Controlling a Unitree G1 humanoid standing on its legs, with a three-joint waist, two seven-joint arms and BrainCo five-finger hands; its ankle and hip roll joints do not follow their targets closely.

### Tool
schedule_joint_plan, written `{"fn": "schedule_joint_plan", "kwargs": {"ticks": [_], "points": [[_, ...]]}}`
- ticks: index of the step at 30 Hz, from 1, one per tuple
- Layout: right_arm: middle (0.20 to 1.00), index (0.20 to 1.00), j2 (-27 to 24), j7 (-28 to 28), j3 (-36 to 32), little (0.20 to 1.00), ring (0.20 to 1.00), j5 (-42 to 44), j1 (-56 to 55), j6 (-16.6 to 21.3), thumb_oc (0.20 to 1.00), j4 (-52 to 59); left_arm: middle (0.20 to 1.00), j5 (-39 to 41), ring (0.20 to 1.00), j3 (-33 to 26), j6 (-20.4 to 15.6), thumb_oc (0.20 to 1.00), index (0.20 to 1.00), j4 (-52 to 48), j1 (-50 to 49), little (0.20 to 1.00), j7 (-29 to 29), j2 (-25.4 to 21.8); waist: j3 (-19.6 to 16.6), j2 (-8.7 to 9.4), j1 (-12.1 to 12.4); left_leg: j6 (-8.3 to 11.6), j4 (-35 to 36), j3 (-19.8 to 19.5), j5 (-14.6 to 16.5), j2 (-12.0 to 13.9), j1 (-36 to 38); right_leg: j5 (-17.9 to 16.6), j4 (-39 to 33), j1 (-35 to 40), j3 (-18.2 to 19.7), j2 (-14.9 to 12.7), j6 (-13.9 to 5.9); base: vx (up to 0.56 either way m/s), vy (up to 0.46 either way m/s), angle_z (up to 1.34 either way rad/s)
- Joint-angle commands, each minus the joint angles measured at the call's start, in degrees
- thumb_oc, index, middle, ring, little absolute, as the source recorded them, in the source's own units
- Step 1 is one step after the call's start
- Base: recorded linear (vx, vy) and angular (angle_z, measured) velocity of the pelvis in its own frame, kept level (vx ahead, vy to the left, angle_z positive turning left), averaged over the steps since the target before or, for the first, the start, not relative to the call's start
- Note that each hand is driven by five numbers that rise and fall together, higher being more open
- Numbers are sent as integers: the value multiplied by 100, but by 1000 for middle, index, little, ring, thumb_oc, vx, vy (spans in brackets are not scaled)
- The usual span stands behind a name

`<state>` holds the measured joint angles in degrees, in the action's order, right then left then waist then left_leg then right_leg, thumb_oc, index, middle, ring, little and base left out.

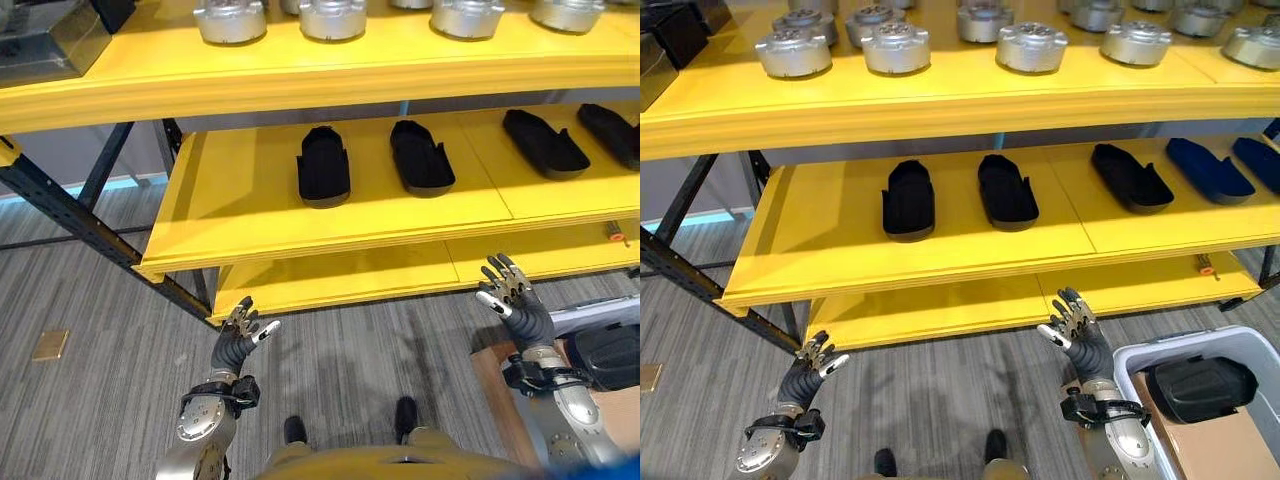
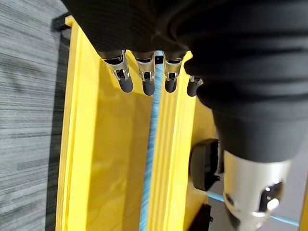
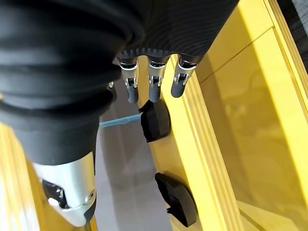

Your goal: Move parts from the plastic box to the shelf.

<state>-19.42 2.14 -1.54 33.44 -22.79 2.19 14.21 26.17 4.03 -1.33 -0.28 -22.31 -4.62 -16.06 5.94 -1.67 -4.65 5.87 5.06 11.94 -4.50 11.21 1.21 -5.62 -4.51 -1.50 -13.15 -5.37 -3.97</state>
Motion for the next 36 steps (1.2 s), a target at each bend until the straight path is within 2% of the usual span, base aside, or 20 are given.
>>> {"fn": "schedule_joint_plan", "kwargs": {"ticks": [1, 2, 3, 4, 6, 7, 10, 11, 13, 14, 15, 17, 20, 21, 25, 29, 31, 33, 35, 36], "points": [[1000, 1000, -194, 118, -270, 1000, 1000, -111, 324, 217, 1000, 374, 1000, -205, 1000, -214, -217, 1000, 1000, 16, 176, 1000, 121, -170, 204, 51, -13, 184, -6, -101, -702, 450, -270, 1054, 797, 141, 59, 56, -85, -111, -196, -4], [1000, 1000, -193, 134, -343, 1000, 1000, -62, 210, 223, 1000, 365, 1000, -188, 1000, -239, -237, 1000, 1000, 49, 179, 1000, 114, -96, 265, 10, -54, 246, -7, -132, -892, 559, -342, 1126, 781, 130, 139, 233, 50, -248, -399, 3], [1000, 1000, -165, 79, -521, 1000, 1000, -147, 55, 300, 1000, 376, 1000, -212, 1000, -188, -259, 1000, 1000, 210, 305, 1000, 93, 8, 479, 34, -97, 214, -299, -64, -1109, 545, -584, 1115, 687, 183, 103, 365, 214, -228, -466, 7], [1000, 1000, -113, 67, -529, 1000, 1000, -86, 31, 309, 1000, 302, 1000, -253, 1000, -138, -257, 1000, 1000, 266, 346, 1000, 109, 5, 492, 68, -146, 250, -374, 93, -996, 487, -597, 1194, 669, 242, 88, 345, 204, -165, -370, 15], [1000, 1000, -83, 34, -543, 1000, 1000, -194, -28, 286, 1000, 290, 1000, -323, 1000, -144, -278, 1000, 1000, 277, 329, 1000, 159, 1, 506, 71, -119, 123, -434, -24, -788, 209, -631, 1169, 596, 259, 123, 369, 199, -45, -112, 22], [1000, 1000, -53, 51, -509, 1000, 1000, -188, -46, 291, 1000, 244, 1000, -336, 1000, -144, -310, 1000, 1000, 273, 311, 1000, 162, 21, 539, 60, -60, -6, -498, -208, -794, -8, -778, 1036, 546, 212, 139, 381, 220, -50, -53, 5], [1000, 1000, -62, 74, -429, 1000, 1000, -244, -5, 296, 1000, 162, 1000, -341, 1000, -195, -358, 1000, 1000, 193, 182, 1000, 151, 73, 553, 82, 113, -239, -559, -1176, -476, -943, -1031, 873, 329, 216, 360, 470, 191, 26, -49, -42], [1000, 1000, -74, 75, -382, 1000, 1000, -226, 52, 306, 1000, 84, 1000, -332, 1000, -223, -372, 1000, 1000, 169, 178, 1000, 125, 78, 573, 86, 161, -262, -571, -1448, -460, -1096, -1086, 836, 279, 212, 483, 518, 175, 40, -28, -55], [1000, 1000, -155, 108, -237, 1000, 1000, -326, 213, 310, 1000, -32, 1000, -272, 1000, -322, -446, 1000, 1000, 138, 109, 1000, 57, 77, 609, 96, 307, -342, -646, -2379, -348, -1378, -1129, 842, 342, 138, 940, 614, 168, 43, 8, -111], [1000, 1000, -168, 130, -185, 1000, 1000, -282, 253, 296, 1000, -79, 1000, -241, 1000, -348, -448, 1000, 1000, 122, 88, 1000, 49, 107, 610, 104, 323, -346, -721, -2584, -332, -1439, -1171, 843, 401, 104, 1094, 636, 162, 100, 54, -174], [1000, 1000, -136, 191, -144, 1000, 1000, -200, 257, 244, 1000, -88, 1000, -182, 1000, -338, -414, 1000, 1000, 147, 56, 1000, 67, 145, 531, 107, 299, -399, -564, -2595, -300, -1420, -1020, 802, 381, 127, 1228, 674, 149, 165, 105, -169], [1000, 1000, -50, 200, -202, 1000, 1000, -108, 120, 193, 1000, -22, 1000, -109, 1000, -268, -364, 1000, 1000, 200, 85, 1000, 94, 84, 398, 132, 221, -445, -430, -2296, -286, -1334, -867, 843, 332, 192, 1175, 615, 142, 211, 159, -92], [1000, 1000, -55, 163, -106, 1000, 1000, -180, 194, 134, 1000, -13, 1000, -44, 1000, -226, -347, 1000, 1000, 175, 38, 1000, 104, -5, 304, 173, 208, -601, -367, -2003, -101, -1349, -663, 777, 289, 253, 1400, 508, 28, 127, 159, -21], [1000, 1000, -55, 163, -106, 1000, 1000, -180, 194, 134, 1000, -13, 1000, -44, 1000, -226, -347, 1000, 1000, 175, 38, 1000, 104, -5, 305, 173, 213, -602, -367, -1999, -99, -1348, -661, 776, 289, 253, 1405, 508, 27, 97, 158, -33], [1000, 1000, -59, 149, 75, 1000, 1000, -215, 392, 89, 1000, -60, 1000, -18, 1000, -204, -339, 1000, 1000, 136, 41, 1000, 71, -139, 264, 184, 194, -745, -473, -1585, 170, -1385, -513, 769, 432, 230, 1697, 391, -95, 74, 190, -33], [1000, 1000, 36, 149, 309, 1000, 1000, -256, 623, 48, 1000, -107, 1000, -72, 1000, -239, -338, 1000, 1000, 115, 130, 1000, -13, -314, 401, 202, 186, -873, -519, -1223, 289, -1355, -480, 779, 1113, -257, 1965, 437, -272, -42, 170, -58], [1000, 1000, 83, 162, 482, 1000, 1000, -311, 782, 41, 1000, -139, 1000, -114, 1000, -375, -366, 1000, 1000, 92, 136, 1000, -69, -401, 525, 204, 292, -930, -493, -972, 362, -1307, -463, 737, 1414, -562, 1584, 288, -420, -110, 145, -103], [1000, 1000, 103, 163, 654, 1000, 1000, -424, 941, 51, 1000, -207, 1000, -114, 1000, -537, -406, 1000, 1000, 52, 77, 1000, -144, -380, 555, 159, 499, -893, -392, -648, 470, -1209, -285, 579, 1346, -596, 557, -248, -506, 6, 74, -179], [1000, 1000, 89, 164, 781, 1000, 1000, -507, 1109, 27, 1000, -257, 1000, -54, 1000, -661, -416, 1000, 1000, 21, 7, 1000, -167, -342, 596, 106, 598, -839, -280, -298, 529, -1050, -97, 223, 1164, -743, -37, -684, -545, 23, 12, -141], [1000, 1000, 82, 163, 765, 1000, 1000, -524, 1119, 7, 1000, -267, 1000, -46, 1000, -726, -401, 1000, 1000, 44, -41, 1000, -162, -329, 616, 102, 621, -825, -306, -203, 551, -998, -66, 122, 1097, -805, -164, -788, -546, 100, -3, -131]]}}
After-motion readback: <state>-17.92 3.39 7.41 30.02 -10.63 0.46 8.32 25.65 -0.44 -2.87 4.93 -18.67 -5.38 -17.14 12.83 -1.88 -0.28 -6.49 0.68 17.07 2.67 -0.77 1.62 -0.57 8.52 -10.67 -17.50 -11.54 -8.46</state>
